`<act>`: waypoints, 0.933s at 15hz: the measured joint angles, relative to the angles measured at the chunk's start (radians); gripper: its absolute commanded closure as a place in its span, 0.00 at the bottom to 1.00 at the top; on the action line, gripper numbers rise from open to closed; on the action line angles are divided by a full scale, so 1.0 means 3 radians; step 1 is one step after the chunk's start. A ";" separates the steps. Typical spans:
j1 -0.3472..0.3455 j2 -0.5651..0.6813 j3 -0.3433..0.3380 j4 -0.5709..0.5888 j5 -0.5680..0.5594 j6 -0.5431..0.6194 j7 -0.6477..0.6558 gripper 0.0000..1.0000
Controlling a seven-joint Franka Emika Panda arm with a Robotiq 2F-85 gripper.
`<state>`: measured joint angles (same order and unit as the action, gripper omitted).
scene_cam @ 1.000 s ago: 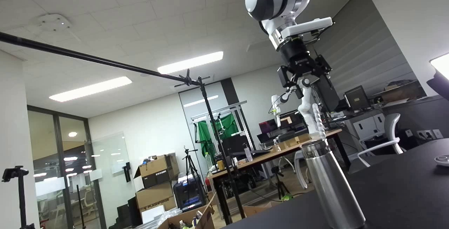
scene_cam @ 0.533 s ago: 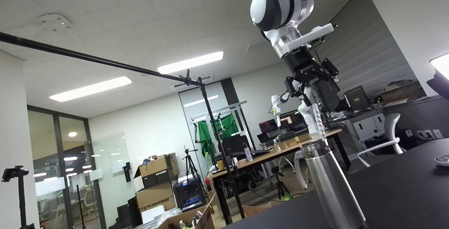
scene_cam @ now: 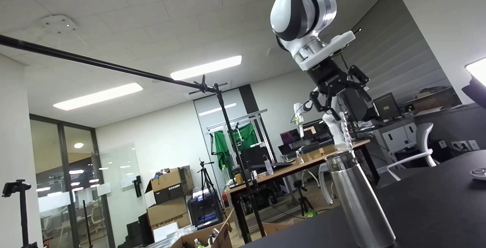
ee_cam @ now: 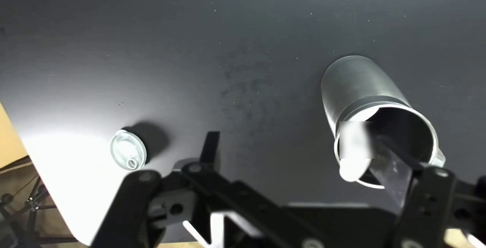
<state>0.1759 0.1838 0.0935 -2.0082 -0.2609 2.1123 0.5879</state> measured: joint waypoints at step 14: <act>0.0000 0.0083 -0.0024 -0.0144 0.0097 0.0453 0.0329 0.00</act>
<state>0.1757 0.2087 0.0862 -2.0513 -0.2317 2.2482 0.6866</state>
